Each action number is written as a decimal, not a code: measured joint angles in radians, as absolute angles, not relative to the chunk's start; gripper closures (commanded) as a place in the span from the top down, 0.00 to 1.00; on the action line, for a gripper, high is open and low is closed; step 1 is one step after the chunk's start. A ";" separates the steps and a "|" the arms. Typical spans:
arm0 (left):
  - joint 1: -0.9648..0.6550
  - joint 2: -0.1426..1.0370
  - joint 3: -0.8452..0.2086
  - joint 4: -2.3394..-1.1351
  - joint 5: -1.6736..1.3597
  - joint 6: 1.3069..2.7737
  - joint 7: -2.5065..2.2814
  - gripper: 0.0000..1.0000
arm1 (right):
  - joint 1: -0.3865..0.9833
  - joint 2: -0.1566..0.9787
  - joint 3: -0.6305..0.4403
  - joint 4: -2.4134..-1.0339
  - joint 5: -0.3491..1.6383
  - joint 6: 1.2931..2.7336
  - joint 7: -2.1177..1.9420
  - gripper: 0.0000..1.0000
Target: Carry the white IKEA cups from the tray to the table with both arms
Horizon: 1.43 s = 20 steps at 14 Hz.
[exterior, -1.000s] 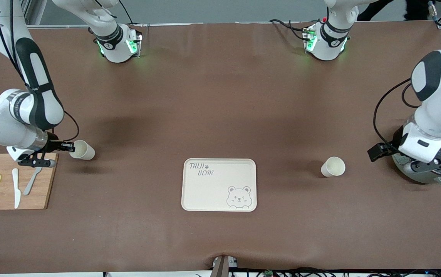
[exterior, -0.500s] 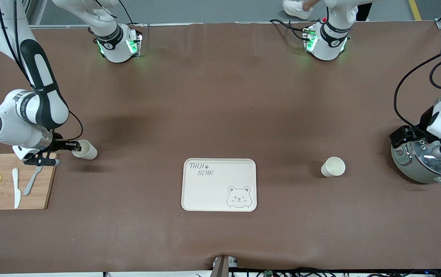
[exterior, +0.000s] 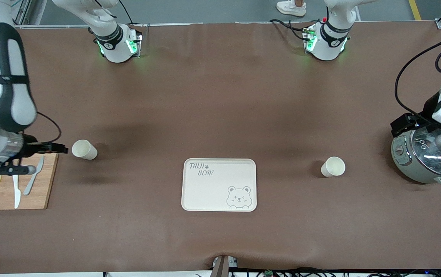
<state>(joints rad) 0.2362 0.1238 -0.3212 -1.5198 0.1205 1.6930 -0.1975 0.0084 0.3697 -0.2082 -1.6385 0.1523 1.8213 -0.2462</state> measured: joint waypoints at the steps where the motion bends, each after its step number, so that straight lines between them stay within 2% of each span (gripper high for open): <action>1: 0.236 0.117 -0.322 -1.506 0.119 1.673 -0.193 1.00 | 0.008 0.369 -0.209 -1.560 0.148 1.757 -0.246 1.00; 6: 0.232 0.055 -0.328 -1.486 0.087 1.599 -0.171 1.00 | -0.016 0.367 -0.214 -1.349 0.115 1.650 -0.147 1.00; 9: 0.210 0.003 -0.307 -1.488 0.074 1.548 -0.108 1.00 | -0.011 0.297 -0.202 -1.296 0.115 1.485 -0.066 1.00; 11: 0.126 -0.035 -0.209 -1.505 0.048 1.533 -0.075 1.00 | 0.013 0.223 -0.195 -1.292 0.111 1.421 -0.045 1.00; 13: 0.070 -0.067 -0.126 -1.528 0.022 1.528 -0.056 1.00 | 0.019 0.196 -0.196 -1.295 0.103 1.412 -0.039 1.00; 17: 0.067 -0.093 -0.110 -1.553 0.015 1.513 -0.059 1.00 | 0.017 0.186 -0.199 -1.323 0.103 1.359 -0.038 1.00; 20: 0.067 -0.093 -0.105 -1.555 0.015 1.501 -0.060 1.00 | 0.018 0.105 -0.200 -1.429 0.103 1.377 -0.038 1.00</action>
